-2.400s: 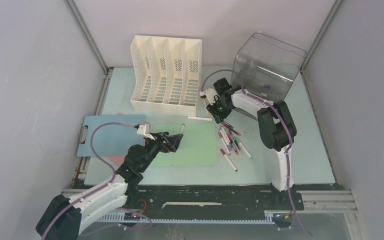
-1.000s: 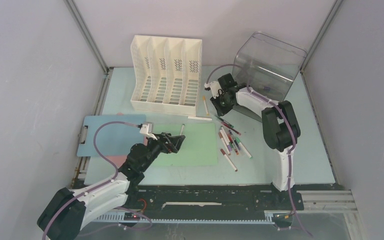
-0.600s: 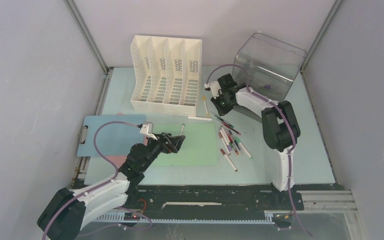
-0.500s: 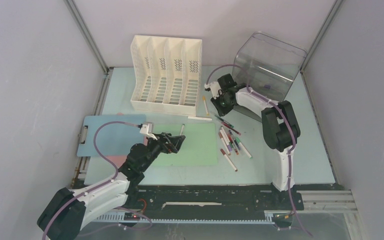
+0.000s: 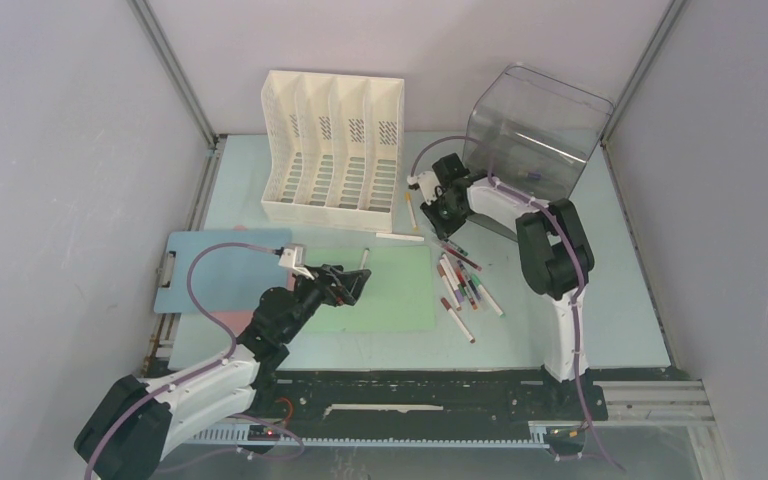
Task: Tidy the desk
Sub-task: Pick up the stationery from the center of the board.
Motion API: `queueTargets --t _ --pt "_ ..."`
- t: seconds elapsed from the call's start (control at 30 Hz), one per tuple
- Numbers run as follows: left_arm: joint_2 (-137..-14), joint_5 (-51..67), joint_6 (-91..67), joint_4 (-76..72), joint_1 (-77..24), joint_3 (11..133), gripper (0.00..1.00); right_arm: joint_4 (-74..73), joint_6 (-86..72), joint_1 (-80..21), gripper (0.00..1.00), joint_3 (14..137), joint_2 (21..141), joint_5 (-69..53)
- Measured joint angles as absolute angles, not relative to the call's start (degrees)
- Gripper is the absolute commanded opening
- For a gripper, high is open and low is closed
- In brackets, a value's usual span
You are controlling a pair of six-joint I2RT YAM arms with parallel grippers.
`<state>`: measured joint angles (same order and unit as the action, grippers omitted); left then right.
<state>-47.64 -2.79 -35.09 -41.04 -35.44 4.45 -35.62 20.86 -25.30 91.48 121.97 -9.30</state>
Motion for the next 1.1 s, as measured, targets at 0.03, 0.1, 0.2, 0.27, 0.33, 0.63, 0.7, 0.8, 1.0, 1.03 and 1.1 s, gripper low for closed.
queueTargets --t 0.03,0.1,0.2,0.27,0.33,0.63,0.7,0.8,1.0,1.03,1.1 --pt "-47.7 -2.8 -35.1 -41.2 -35.4 4.4 1.0 -35.7 20.9 -25.3 0.3 91.5 122.2 -9.2" --pt "-47.8 -2.8 -35.1 -41.5 -35.4 4.4 1.0 -35.7 21.1 -25.5 0.3 91.5 122.4 -9.1" --pt "-48.0 -2.7 -35.2 -41.5 -35.4 4.4 1.0 -36.0 21.6 -25.7 0.3 91.6 122.4 -9.1" --pt "-48.0 -2.7 -35.2 -41.5 -35.4 4.4 1.0 -36.4 21.9 -25.8 0.3 91.9 122.6 -9.1" --pt "-48.0 -2.6 -35.2 -41.5 -35.4 4.4 1.0 -37.0 22.1 -25.9 0.28 92.6 123.0 -9.0" --pt "-48.8 -1.7 -36.4 -42.3 -35.4 4.4 1.0 -37.9 22.8 -26.4 0.06 93.2 123.3 -8.8" --pt "-49.1 -1.3 -36.8 -42.4 -35.4 4.4 1.0 -37.8 22.9 -26.4 0.03 93.1 123.2 -8.8" --pt "-49.6 -0.8 -37.5 -42.9 -35.4 4.4 1.0 -37.5 23.1 -26.5 0.0 92.1 122.3 -9.1" --pt "-51.4 0.9 -38.7 -44.8 -35.4 4.4 1.0 -38.1 24.4 -27.0 0.0 89.1 116.4 -12.1" --pt "-51.7 1.1 -38.9 -45.0 -35.4 4.5 1.0 -38.2 24.8 -27.0 0.0 88.9 114.9 -12.8" --pt "-52.6 1.7 -39.2 -45.3 -35.4 4.5 1.0 -38.4 25.5 -27.0 0.0 88.5 112.2 -14.2"
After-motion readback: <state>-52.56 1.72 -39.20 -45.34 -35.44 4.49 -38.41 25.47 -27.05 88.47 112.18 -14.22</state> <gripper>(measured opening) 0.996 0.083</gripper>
